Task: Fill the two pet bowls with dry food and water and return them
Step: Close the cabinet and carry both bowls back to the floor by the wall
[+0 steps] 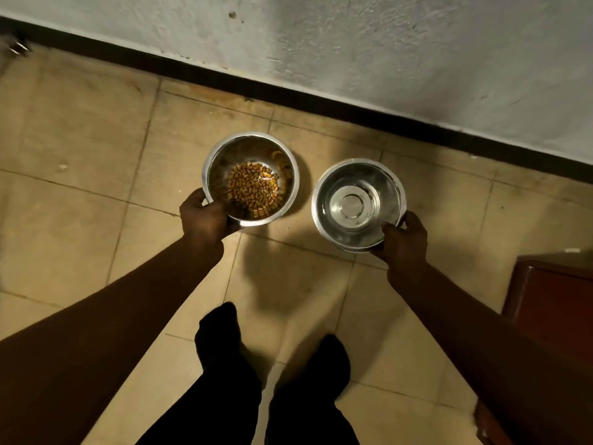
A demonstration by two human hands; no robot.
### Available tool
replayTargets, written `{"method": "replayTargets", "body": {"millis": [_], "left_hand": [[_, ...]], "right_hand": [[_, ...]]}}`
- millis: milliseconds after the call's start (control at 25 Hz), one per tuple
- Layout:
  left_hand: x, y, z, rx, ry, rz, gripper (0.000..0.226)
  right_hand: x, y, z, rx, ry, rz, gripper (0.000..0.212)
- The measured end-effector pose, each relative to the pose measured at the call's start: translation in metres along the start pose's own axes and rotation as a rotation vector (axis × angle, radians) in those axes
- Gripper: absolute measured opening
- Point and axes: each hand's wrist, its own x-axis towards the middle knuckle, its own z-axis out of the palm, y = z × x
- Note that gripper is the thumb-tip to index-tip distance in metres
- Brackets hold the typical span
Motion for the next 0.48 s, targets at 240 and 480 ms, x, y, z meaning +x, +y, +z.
{"method": "replayTargets", "body": {"millis": [240,480], "left_hand": [[0.069,-0.037,0.038,0.022,-0.007,0.009,0.039],[0.095,-0.06,0.047,0.011,-0.005,-0.031,0.039]], "right_hand": [[0.07,0.031,0.019,0.003,0.066,0.051,0.038],[0.087,0.043,0.026,0.033,0.039,0.085,0.035]]}}
